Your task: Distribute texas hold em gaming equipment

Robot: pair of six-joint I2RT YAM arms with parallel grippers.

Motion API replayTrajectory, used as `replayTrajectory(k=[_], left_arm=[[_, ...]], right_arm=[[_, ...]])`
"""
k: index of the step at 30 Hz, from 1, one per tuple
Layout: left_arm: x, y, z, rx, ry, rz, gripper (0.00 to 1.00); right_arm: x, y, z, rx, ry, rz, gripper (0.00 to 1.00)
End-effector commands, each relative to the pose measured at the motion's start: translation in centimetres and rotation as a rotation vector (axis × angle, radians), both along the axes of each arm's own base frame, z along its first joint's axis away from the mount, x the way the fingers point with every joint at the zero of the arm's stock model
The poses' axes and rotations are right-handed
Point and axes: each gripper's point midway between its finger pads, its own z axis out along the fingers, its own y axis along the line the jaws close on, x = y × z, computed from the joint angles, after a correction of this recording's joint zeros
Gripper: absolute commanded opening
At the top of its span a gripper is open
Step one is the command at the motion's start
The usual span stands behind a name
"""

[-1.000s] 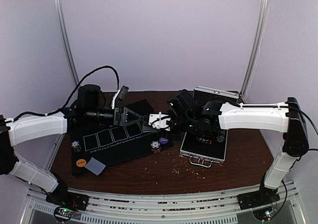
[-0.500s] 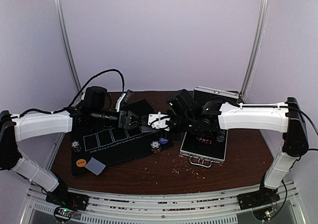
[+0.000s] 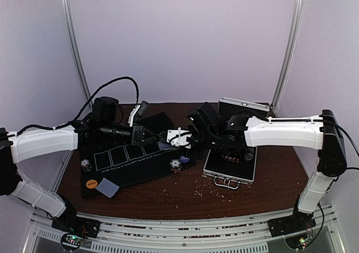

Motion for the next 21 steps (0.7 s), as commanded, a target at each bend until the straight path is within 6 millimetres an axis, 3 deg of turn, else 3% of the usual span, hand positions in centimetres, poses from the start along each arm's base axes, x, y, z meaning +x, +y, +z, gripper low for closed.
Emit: replayTrajectory(k=[1, 13, 18, 21], left_arm=[[0.2, -0.1, 2.2, -0.028, -0.067, -0.001, 0.00], [-0.1, 0.7, 2.9, -0.016, -0.109, 0.007, 0.00], [-0.2, 0.3, 2.0, -0.007, -0.082, -0.020, 0.00], [-0.1, -0.2, 1.5, -0.004, -0.061, -0.037, 0.07]], right_arm=[[0.2, 0.4, 0.8, 0.020, -0.018, -0.011, 0.42], [0.3, 0.2, 0.7, 0.013, -0.022, -0.019, 0.42], [0.3, 0.3, 0.8, 0.017, -0.021, -0.016, 0.42], [0.3, 0.4, 0.9, 0.021, -0.022, -0.015, 0.42]])
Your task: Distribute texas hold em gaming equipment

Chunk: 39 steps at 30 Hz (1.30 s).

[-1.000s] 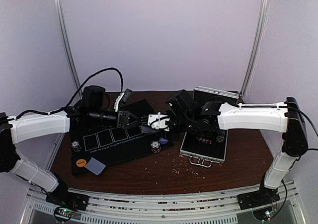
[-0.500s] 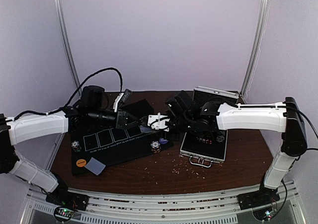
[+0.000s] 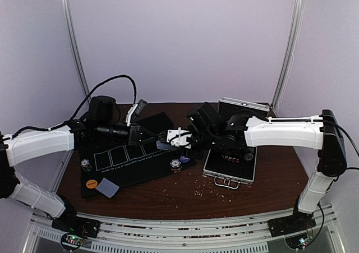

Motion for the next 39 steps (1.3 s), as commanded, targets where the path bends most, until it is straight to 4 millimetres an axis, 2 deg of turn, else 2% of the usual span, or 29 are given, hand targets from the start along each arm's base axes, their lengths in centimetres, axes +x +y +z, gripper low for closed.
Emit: replayTrajectory(k=[1, 5, 8, 10, 13, 26, 35, 39], left_arm=[[0.5, -0.9, 0.7, -0.016, -0.015, -0.035, 0.10], [0.7, -1.1, 1.4, -0.032, -0.034, -0.044, 0.21], [0.6, -1.3, 1.4, -0.038, -0.032, -0.052, 0.22], [0.4, -1.4, 1.3, -0.041, -0.024, -0.066, 0.15], [0.0, -1.2, 1.5, -0.034, -0.028, -0.077, 0.00], [0.2, 0.5, 3.5, -0.039, -0.098, -0.015, 0.00], [0.4, 0.4, 3.2, -0.041, -0.088, -0.016, 0.00], [0.9, 1.1, 4.4, -0.072, -0.105, 0.012, 0.00]], right_arm=[[0.1, 0.6, 1.0, 0.028, -0.014, -0.003, 0.42], [0.1, 0.5, 1.0, 0.026, -0.015, -0.003, 0.42], [0.1, 0.5, 0.8, 0.023, -0.013, -0.003, 0.42], [0.1, 0.5, 0.8, 0.023, -0.013, -0.003, 0.42], [0.2, 0.4, 0.8, 0.019, -0.017, -0.008, 0.42], [1.6, -1.6, -0.3, -0.004, -0.014, -0.069, 0.42], [1.5, -1.6, -0.1, 0.011, -0.007, -0.068, 0.41], [1.7, -1.9, -0.3, 0.008, -0.006, -0.075, 0.41]])
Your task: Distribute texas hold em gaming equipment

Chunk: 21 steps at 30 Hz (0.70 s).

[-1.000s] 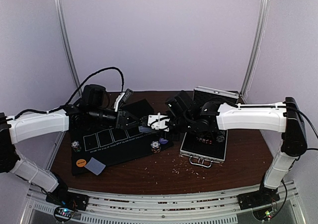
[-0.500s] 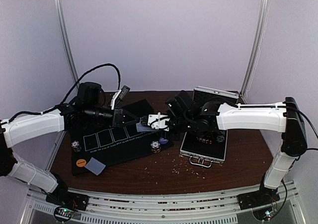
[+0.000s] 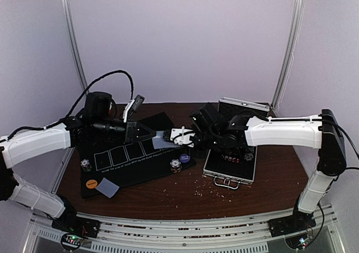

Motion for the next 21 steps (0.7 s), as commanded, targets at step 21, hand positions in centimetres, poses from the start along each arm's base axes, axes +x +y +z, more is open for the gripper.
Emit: replayTrajectory(k=[21], left_arm=[[2.1, 6.7, -4.6, 0.348, 0.024, -0.040, 0.00]], right_arm=[[0.9, -4.2, 1.8, -0.011, -0.048, -0.095, 0.41]])
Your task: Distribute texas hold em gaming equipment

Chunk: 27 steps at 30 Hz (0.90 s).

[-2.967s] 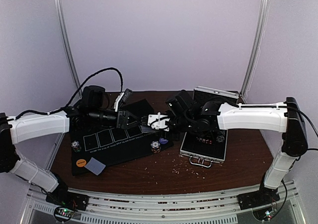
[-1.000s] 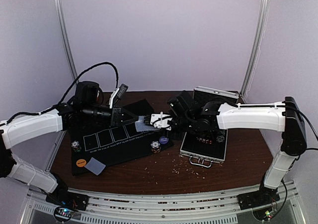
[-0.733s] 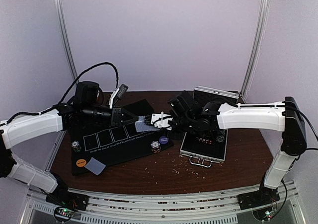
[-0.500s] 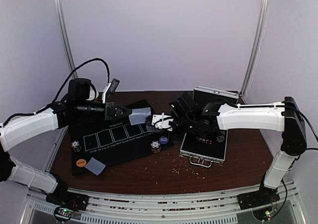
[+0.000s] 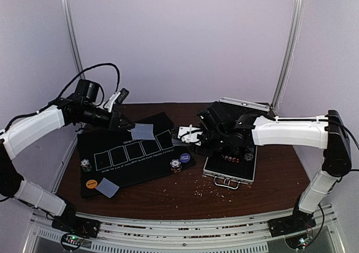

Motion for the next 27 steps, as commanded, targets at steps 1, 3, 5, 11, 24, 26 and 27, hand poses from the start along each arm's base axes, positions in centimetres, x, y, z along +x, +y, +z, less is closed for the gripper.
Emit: replayTrajectory(k=[1, 3, 5, 11, 24, 26, 27], left_arm=[[-3.9, -1.9, -4.9, 0.139, 0.086, -0.184, 0.00], [-5.4, -3.6, -6.2, 0.169, 0.094, -0.267, 0.00], [-6.7, -4.9, -7.8, 0.192, 0.114, -0.338, 0.00], [-8.4, -8.4, -11.9, 0.182, 0.160, -0.453, 0.00], [-8.0, -14.2, -18.7, 0.224, 0.167, -0.561, 0.00], [-7.7, -14.5, -18.8, 0.225, 0.160, -0.562, 0.00], [-7.6, -14.7, -18.7, 0.225, 0.152, -0.566, 0.00]], right_arm=[[0.1, -1.7, 2.1, 0.009, -0.044, -0.039, 0.41], [-0.1, -2.2, 2.1, 0.003, -0.044, -0.043, 0.41], [-0.2, -2.6, 2.0, -0.005, -0.041, -0.048, 0.42], [-0.5, -3.7, 2.2, -0.010, -0.043, -0.072, 0.42], [-0.8, -4.4, 2.3, -0.008, -0.040, -0.086, 0.42], [-0.8, -4.4, 2.3, -0.007, -0.038, -0.084, 0.42], [-0.8, -4.4, 2.4, -0.005, -0.038, -0.085, 0.42]])
